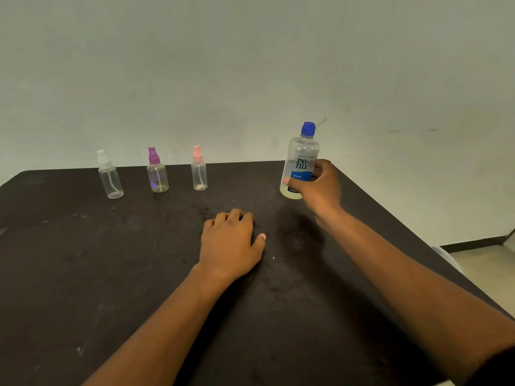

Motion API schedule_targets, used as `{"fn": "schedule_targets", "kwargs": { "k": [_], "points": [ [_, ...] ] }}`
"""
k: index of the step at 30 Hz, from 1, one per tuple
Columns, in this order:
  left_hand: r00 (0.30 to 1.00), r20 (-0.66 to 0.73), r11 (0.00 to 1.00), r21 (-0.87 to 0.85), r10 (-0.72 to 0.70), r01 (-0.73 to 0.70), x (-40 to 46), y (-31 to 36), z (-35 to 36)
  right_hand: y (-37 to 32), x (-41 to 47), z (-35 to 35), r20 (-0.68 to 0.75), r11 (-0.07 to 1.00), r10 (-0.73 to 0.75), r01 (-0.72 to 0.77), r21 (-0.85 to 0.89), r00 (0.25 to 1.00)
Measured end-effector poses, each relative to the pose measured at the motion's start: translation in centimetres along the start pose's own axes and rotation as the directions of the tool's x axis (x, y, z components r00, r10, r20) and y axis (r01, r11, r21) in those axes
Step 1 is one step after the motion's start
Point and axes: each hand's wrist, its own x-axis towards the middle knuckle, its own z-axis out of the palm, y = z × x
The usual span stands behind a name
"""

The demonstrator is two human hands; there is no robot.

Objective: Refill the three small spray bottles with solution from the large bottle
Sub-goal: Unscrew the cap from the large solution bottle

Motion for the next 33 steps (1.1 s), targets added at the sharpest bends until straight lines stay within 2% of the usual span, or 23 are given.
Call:
{"fn": "schedule_targets", "kwargs": {
  "k": [4, 13, 27, 33],
  "points": [
    [1.0, 0.0, 1.0, -0.004, -0.003, 0.003, 0.0, 0.0, 0.0, -0.1, -3.5, -0.9, 0.055, 0.999, -0.024, 0.025, -0.033, 0.998],
    [1.0, -0.006, 1.0, 0.004, 0.005, -0.005, 0.0, -0.2, 0.0, 0.1, -8.8, -0.5, 0.073, 0.995, -0.052, 0.058, -0.079, 0.996],
    [0.997, -0.066, 0.999, -0.026, 0.033, -0.035, 0.1, -0.8, 0.7, 0.8, -9.8, 0.1, 0.096, 0.98, -0.138, 0.149, -0.13, 0.986],
    [0.994, -0.103, 0.995, -0.097, 0.028, -0.038, -0.1, -0.9, 0.5, 0.4, -10.3, -0.3, 0.033, 0.958, -0.241, 0.243, -0.149, 0.97]
  ]
}}
